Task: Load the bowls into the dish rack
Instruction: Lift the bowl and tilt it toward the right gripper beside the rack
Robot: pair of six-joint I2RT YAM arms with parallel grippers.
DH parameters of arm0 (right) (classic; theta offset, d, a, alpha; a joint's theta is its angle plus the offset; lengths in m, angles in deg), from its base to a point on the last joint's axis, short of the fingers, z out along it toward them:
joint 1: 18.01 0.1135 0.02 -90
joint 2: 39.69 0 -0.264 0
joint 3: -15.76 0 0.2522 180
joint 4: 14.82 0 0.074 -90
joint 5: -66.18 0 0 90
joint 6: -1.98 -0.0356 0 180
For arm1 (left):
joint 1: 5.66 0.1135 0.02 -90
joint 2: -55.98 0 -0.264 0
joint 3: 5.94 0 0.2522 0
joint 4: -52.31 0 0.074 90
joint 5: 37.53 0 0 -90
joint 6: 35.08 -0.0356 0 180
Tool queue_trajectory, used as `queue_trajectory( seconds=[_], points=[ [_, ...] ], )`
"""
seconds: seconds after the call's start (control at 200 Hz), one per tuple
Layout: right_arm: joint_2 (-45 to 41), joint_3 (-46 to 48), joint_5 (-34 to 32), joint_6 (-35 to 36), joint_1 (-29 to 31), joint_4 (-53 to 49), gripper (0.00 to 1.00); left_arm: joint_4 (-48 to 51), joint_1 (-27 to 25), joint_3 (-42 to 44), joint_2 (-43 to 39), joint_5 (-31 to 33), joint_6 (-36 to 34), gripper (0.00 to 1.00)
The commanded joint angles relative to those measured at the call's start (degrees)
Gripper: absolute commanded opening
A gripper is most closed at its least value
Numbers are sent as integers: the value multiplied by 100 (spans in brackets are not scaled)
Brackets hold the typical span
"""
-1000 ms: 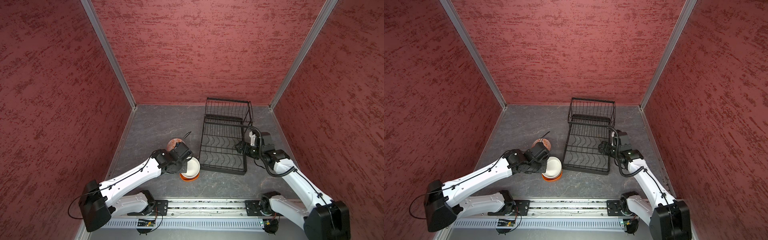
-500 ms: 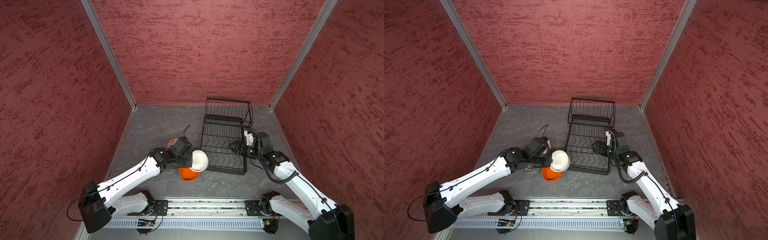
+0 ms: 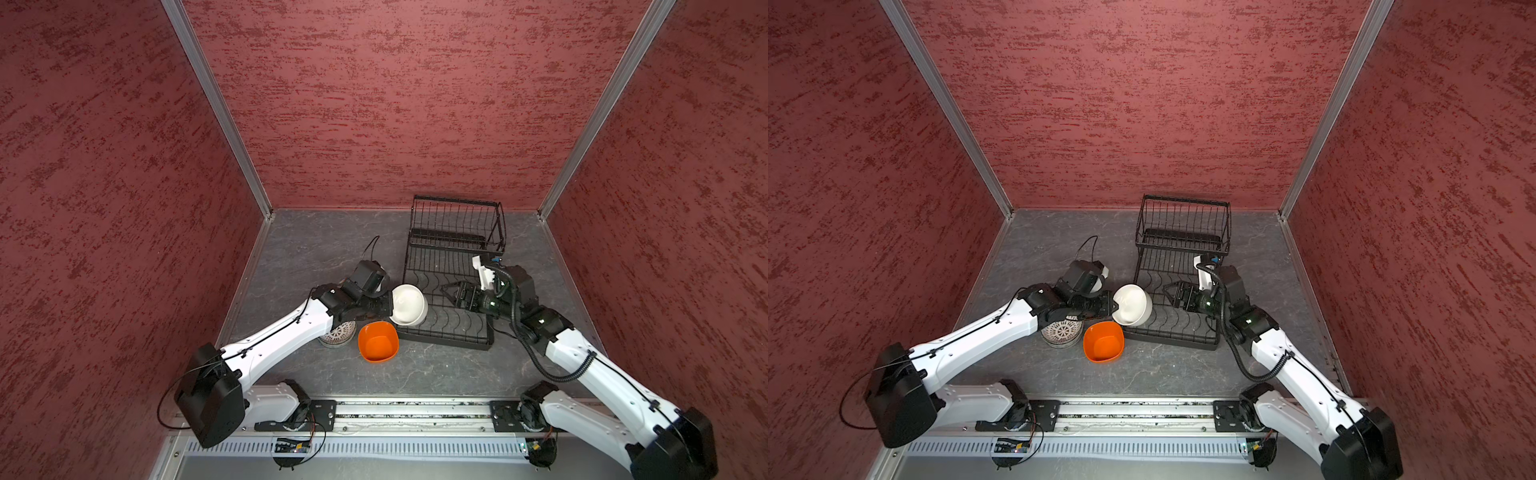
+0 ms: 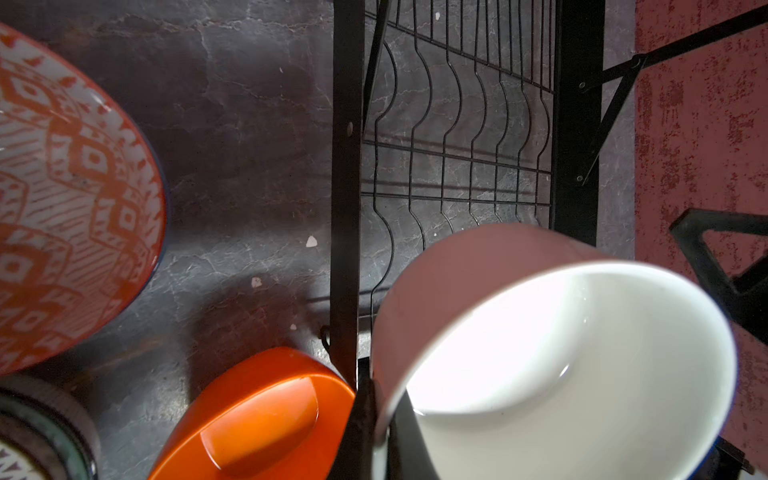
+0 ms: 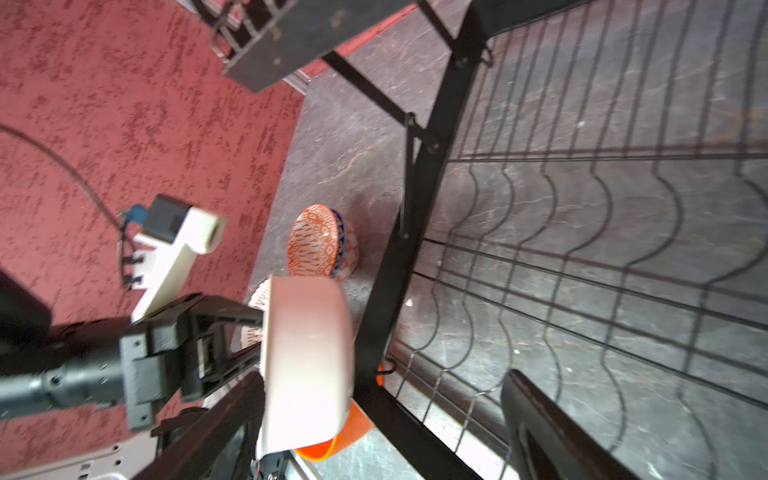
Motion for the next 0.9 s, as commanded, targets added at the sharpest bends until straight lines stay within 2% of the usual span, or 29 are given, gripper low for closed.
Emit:
queue_trajectory(
  seconds=[0.0,0.341,0.526,0.897],
  points=[
    [96,-5,-36,-159,196,327,90,-658,102,-235,54,-384,-45,0],
    [408,-42,-45,-324,676,663,90,-1076,320,-271,281,-866,70,0],
    [469,16,91,-509,803,1054,89,-1163,345,-276,409,-922,96,0],
    [554,50,-49,-492,865,1036,88,-1330,393,-313,482,-1119,140,0]
  ],
)
